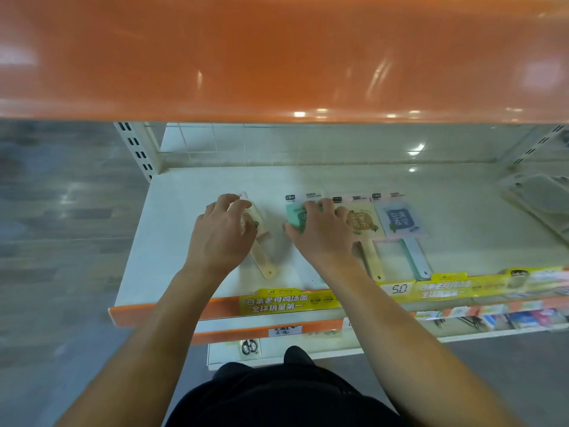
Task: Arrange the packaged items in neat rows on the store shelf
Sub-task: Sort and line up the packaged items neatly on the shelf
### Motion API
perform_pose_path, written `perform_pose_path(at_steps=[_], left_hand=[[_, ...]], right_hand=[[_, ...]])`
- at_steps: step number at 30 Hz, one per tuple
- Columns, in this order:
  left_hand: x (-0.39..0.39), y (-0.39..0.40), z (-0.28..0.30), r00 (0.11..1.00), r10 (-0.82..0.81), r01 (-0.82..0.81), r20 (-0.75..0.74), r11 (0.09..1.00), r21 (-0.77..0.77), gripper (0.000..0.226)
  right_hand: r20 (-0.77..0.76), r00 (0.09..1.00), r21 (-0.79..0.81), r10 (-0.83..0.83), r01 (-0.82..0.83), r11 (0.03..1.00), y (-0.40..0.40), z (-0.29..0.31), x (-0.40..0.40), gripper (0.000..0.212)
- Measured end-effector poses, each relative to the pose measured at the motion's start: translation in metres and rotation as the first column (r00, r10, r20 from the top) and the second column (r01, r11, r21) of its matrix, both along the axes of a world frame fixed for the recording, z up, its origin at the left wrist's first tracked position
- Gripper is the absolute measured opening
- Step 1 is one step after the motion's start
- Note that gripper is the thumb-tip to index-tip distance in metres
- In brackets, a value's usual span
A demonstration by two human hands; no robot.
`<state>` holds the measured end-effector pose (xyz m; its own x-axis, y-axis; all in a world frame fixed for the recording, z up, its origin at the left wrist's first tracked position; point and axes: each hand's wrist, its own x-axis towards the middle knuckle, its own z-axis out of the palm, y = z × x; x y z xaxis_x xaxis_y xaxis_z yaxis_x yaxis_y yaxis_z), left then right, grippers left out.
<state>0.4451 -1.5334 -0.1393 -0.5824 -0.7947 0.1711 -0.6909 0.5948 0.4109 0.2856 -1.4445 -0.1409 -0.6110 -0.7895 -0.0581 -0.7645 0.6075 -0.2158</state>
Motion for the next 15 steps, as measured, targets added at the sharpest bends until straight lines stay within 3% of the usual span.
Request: perform_pose_path(at_steps=[4, 8, 11, 15], left_hand=[[-0.007, 0.002, -0.001, 1.0, -0.013, 0.013, 0.003, 1.0, 0.003, 0.038], [-0.022, 0.008, -0.002, 0.999, -0.039, 0.039, -0.017, 0.999, 0.007, 0.037], [-0.034, 0.014, -0.003, 0.999, -0.049, 0.049, -0.009, 0.998, 0.044, 0.038], [-0.049, 0.022, -0.003, 0.997, -0.075, 0.075, 0.002, 0.995, 0.063, 0.038]], right_hand=[[0.059, 0.998, -0.017, 0.01, -0.009, 1.0, 0.0, 0.006, -0.007, 0.057], [0.15, 0.987, -0.14, 0.058, -0.037, 0.989, 0.007, 0.012, -0.017, 0.046], [0.135, 0.988, -0.213, 0.074, -0.044, 0.976, 0.015, 0.015, -0.027, 0.036], [0.097, 0.994, -0.169, 0.045, -0.028, 0.985, 0.029, 0.013, -0.046, 0.033]])
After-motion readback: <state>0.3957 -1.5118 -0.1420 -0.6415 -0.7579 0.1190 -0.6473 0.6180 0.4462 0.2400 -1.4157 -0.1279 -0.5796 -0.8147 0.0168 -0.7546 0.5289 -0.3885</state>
